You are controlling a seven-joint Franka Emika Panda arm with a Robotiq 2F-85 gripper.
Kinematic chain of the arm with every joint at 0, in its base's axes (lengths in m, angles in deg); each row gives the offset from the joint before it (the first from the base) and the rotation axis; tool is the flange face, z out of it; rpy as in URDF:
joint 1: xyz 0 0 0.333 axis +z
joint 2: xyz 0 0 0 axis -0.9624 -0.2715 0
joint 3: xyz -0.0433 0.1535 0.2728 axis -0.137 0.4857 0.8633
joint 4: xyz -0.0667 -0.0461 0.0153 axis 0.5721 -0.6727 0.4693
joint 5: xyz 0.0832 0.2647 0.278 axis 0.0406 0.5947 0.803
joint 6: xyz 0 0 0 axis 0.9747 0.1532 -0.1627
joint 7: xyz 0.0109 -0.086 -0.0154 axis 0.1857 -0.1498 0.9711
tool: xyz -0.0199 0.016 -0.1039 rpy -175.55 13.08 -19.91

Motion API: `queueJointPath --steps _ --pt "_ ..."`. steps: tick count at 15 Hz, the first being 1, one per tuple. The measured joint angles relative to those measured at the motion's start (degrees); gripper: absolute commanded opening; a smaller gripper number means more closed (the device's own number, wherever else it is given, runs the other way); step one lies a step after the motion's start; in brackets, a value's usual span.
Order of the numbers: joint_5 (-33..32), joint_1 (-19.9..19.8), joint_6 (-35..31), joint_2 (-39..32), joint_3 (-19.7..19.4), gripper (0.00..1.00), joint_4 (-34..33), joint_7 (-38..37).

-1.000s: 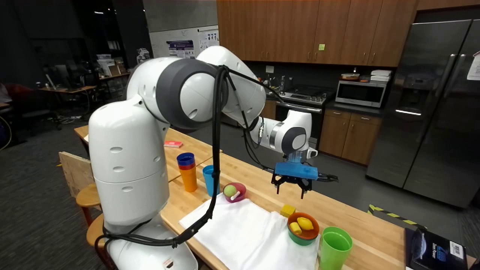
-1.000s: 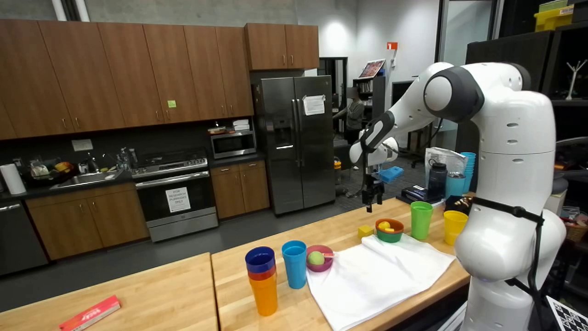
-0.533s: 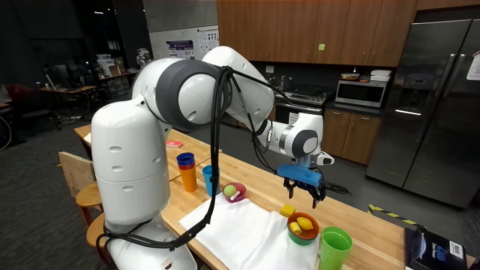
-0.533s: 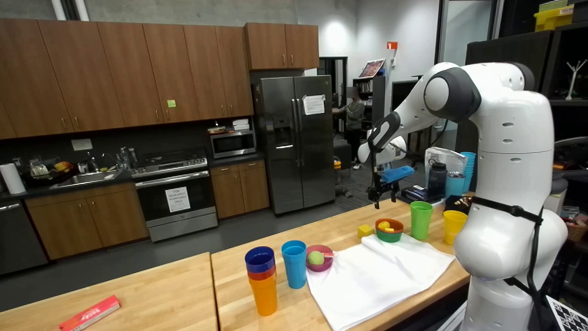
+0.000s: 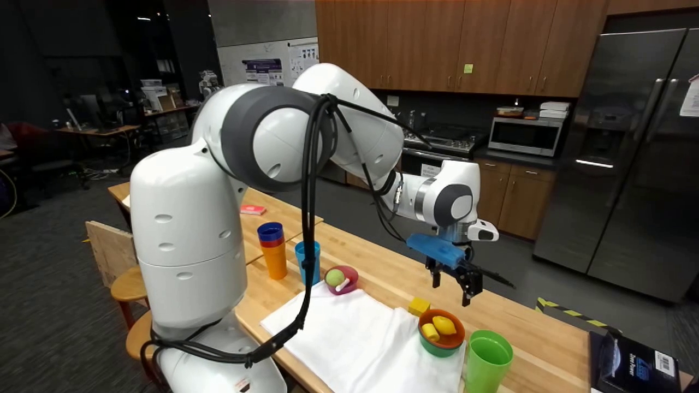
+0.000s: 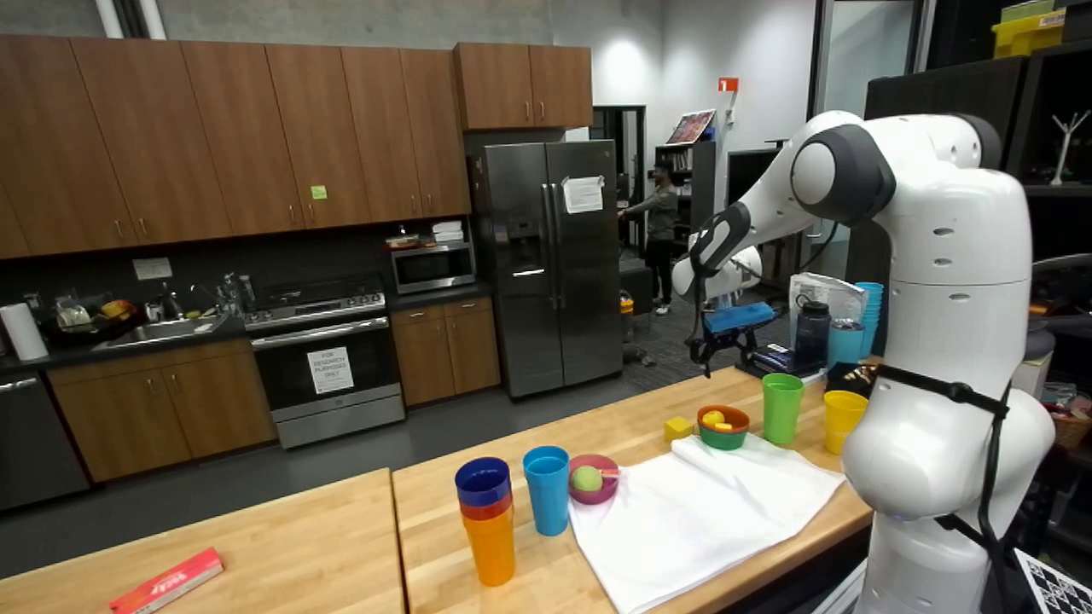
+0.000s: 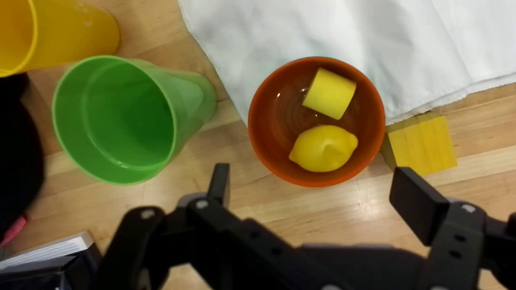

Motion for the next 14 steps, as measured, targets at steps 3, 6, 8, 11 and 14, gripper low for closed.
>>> queueJointPath --steps 3,6,8,11,14 --pt "-2.6 -0.2 3.5 1.7 -0.6 1.00 -2.7 -0.3" --pt "-2.6 -0.3 3.8 1.9 -0.5 1.00 -2.8 -0.3" --pt "-2.6 -0.2 3.7 1.5 -0.4 1.00 -2.7 -0.3" --pt "-2.6 -0.2 3.7 1.3 -0.4 1.00 -2.7 -0.3" --pt "-2.6 -0.2 3.2 1.3 -0.1 1.00 -2.7 0.2"
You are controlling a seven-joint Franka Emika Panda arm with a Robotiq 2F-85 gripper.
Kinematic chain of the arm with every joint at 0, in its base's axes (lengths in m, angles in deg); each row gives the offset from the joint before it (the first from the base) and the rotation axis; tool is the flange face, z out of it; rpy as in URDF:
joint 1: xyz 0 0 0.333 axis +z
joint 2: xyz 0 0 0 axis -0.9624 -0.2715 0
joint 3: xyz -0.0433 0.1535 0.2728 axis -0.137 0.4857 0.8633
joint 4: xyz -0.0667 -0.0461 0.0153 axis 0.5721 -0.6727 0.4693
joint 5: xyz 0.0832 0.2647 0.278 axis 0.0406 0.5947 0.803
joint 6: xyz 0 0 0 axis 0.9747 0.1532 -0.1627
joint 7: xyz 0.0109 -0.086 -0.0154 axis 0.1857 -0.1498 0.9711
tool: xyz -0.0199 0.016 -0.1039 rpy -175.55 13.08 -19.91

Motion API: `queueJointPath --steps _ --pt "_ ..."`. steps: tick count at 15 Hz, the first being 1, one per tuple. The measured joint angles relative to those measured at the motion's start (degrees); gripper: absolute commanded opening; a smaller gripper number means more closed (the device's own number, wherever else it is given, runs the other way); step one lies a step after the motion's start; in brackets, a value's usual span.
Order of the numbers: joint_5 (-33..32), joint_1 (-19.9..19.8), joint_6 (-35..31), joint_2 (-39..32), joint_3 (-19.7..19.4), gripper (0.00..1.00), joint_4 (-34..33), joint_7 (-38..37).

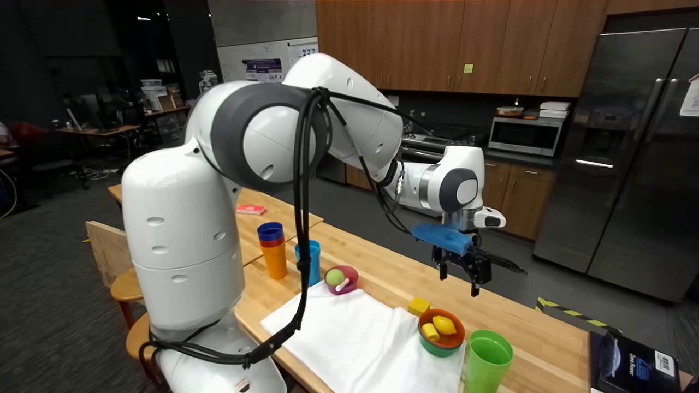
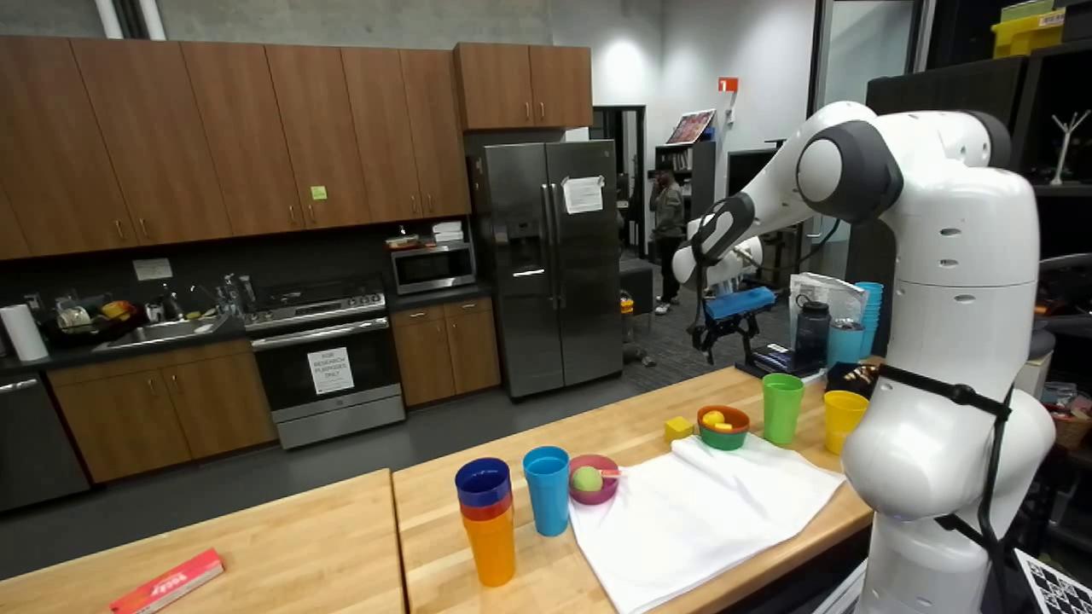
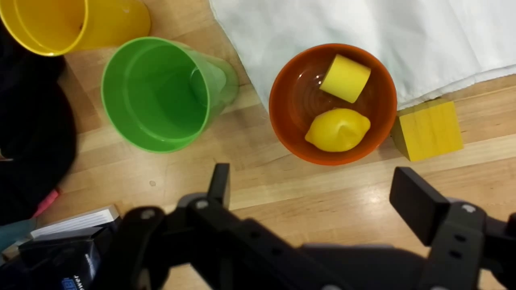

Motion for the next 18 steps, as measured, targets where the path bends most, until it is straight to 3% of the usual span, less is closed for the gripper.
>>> queueJointPath --steps 12,15,18 --pt "-9.4 -1.6 5.0 -7.1 -3.5 1.00 -6.1 -4.7" --pt "-7.4 -2.9 6.9 -9.7 -4.4 1.00 -8.0 -6.2" --pt "0.8 -4.3 3.3 -10.9 -4.4 1.00 -8.0 -7.4"
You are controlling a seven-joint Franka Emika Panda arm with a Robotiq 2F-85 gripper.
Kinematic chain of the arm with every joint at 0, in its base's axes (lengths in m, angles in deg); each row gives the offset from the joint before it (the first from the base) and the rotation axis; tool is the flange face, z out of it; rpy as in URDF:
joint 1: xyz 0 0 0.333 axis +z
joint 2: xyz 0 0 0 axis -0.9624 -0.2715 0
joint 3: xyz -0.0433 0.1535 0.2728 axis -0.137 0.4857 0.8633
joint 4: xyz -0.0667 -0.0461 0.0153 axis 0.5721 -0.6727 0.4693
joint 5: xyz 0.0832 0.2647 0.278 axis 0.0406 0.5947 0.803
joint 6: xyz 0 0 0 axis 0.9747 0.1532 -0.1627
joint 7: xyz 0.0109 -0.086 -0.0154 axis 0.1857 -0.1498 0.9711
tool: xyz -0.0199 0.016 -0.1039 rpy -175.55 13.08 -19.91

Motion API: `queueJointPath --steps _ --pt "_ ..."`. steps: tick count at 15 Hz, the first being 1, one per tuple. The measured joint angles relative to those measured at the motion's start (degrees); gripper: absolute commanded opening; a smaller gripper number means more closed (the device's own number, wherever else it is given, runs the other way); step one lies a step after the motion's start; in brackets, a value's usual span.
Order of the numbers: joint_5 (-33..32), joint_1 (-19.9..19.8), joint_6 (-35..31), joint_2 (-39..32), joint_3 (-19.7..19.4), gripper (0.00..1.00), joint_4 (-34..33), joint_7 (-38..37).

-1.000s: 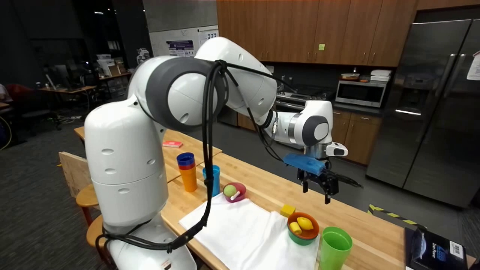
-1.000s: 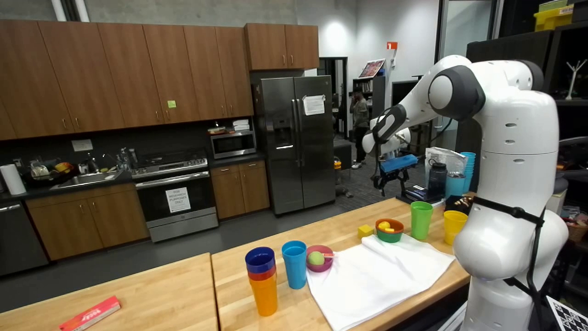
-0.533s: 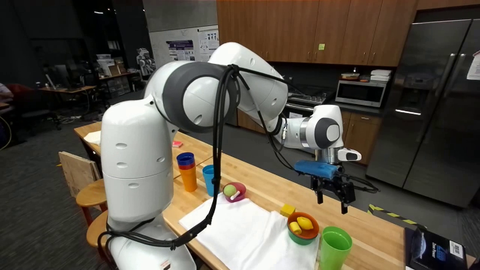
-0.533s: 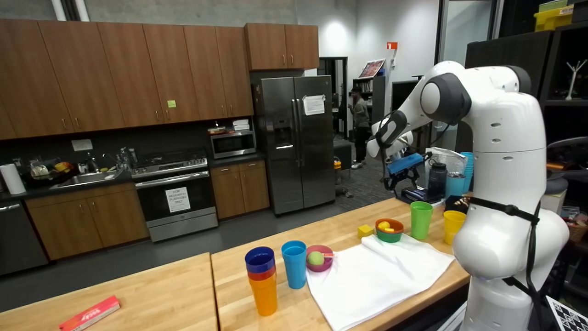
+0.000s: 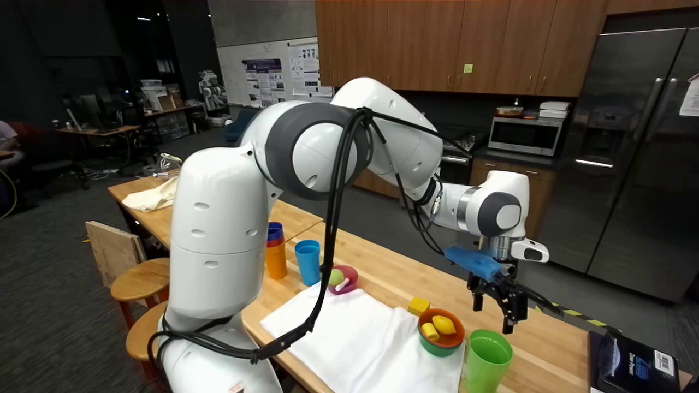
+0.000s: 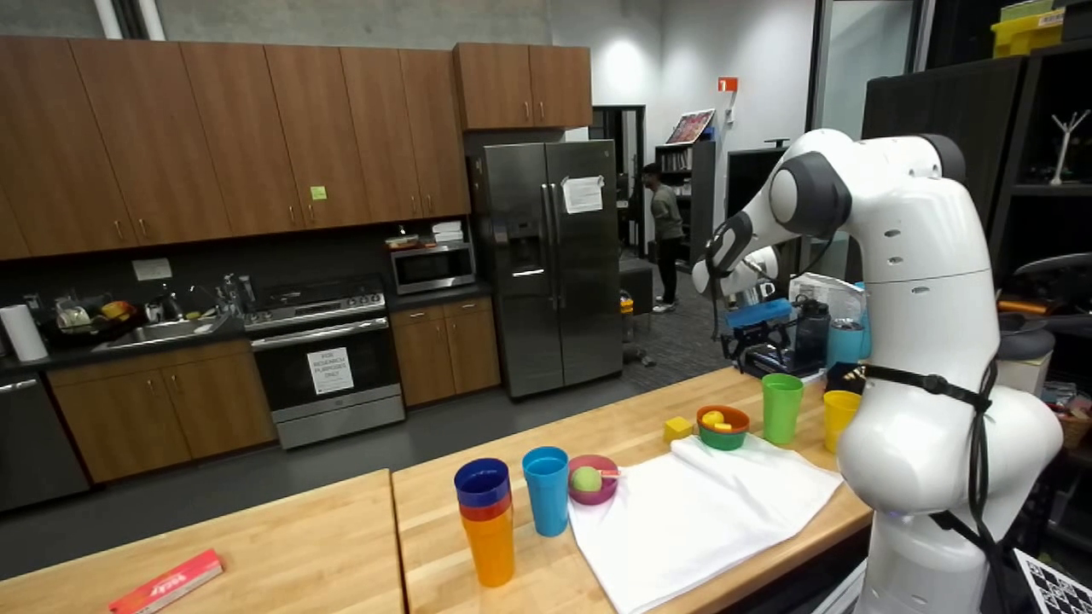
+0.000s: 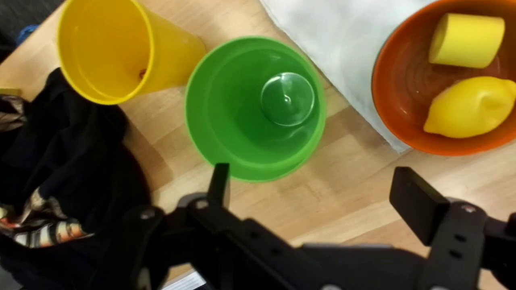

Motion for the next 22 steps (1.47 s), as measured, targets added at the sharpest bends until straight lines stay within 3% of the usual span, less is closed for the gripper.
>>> queueJointPath --steps 4,8,14,18,22 --pt "5.6 -0.2 -6.9 -0.1 0.0 1.00 2.1 -1.6" --pt "5.9 -0.1 -8.8 -0.2 -0.1 1.00 3.2 -5.1" --pt "-1.7 1.8 -8.1 -0.2 -1.8 1.00 3.2 -14.4" --pt "-8.6 3.4 -4.0 -0.2 -2.7 1.00 3.3 -20.0" --pt "-11.1 3.8 -0.2 -0.4 -2.8 1.00 3.7 -21.8"
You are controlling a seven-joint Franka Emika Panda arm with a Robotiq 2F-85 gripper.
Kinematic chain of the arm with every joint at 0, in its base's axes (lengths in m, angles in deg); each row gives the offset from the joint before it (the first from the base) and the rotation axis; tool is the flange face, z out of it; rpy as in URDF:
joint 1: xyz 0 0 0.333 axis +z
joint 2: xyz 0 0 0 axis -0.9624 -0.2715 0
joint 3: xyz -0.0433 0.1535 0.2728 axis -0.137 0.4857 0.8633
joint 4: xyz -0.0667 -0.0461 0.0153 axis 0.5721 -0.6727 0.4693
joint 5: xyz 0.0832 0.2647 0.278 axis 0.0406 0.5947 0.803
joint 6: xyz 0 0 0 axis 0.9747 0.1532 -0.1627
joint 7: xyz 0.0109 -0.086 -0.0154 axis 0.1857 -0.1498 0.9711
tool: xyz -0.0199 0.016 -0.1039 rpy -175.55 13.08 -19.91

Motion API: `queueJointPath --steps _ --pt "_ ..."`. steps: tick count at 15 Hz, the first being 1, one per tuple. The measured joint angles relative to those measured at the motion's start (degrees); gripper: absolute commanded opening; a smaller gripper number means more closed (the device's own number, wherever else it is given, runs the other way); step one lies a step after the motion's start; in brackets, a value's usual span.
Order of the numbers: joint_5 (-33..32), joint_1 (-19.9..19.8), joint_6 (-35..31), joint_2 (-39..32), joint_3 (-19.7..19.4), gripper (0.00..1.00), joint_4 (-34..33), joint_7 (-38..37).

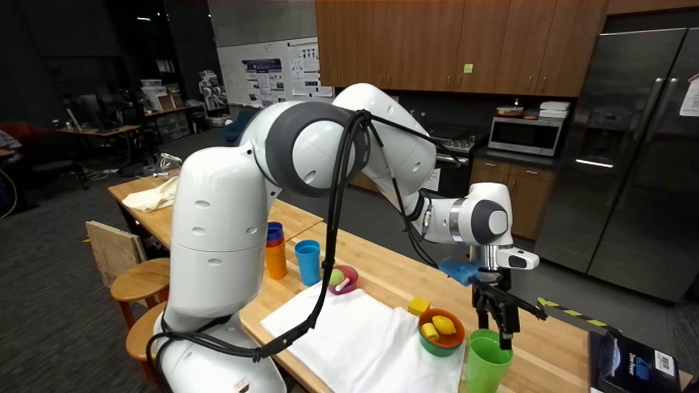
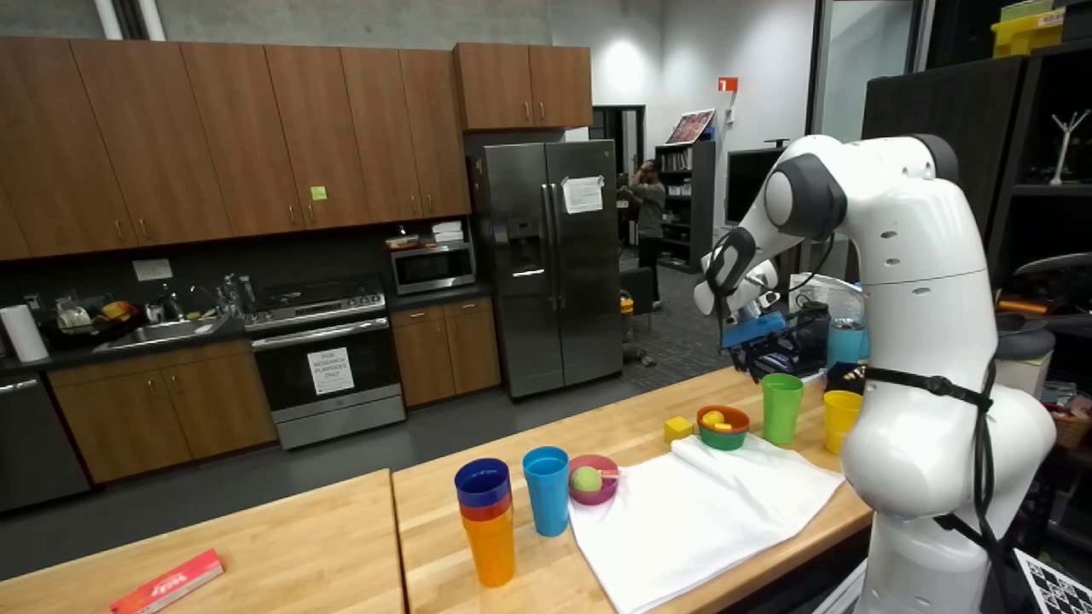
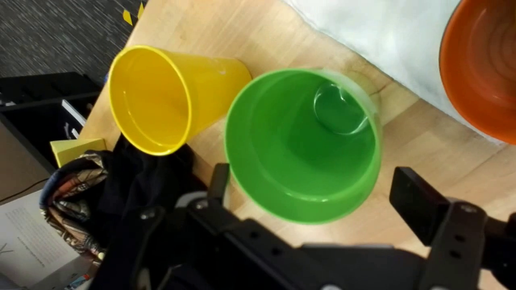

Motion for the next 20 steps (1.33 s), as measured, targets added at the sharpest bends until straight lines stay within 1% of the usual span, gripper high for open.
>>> queueJointPath --steps 3,4,5,6,8,9,11,14,15,16,20 --pt "0.0 0.0 0.6 -0.7 0.2 1.00 0.2 -0.2" --pt "0.1 0.0 0.6 -1.0 0.2 0.75 0.2 -0.2" --pt "0.1 0.0 0.5 -1.3 0.2 0.73 0.2 -0.2" --pt "0.1 0.0 0.2 -1.5 0.2 0.68 0.3 -0.2" --pt "0.1 0.0 -1.5 -1.9 0.2 0.52 0.5 -0.2" --pt "0.1 -0.1 -2.5 -2.1 0.2 0.42 0.8 -0.2" --pt "0.4 -0.1 -4.3 -2.3 0.2 0.28 1.2 0.0" --pt "1.8 -0.1 -9.7 -2.3 0.2 0.05 2.2 0.0" --pt "2.5 -0.1 -12.3 -2.3 0.2 0.01 2.7 -0.1" --pt "3.1 -0.1 -14.3 -2.4 0.2 0.00 3.2 0.0" --pt "3.4 0.1 -20.9 -2.4 0.6 0.02 3.7 3.3"
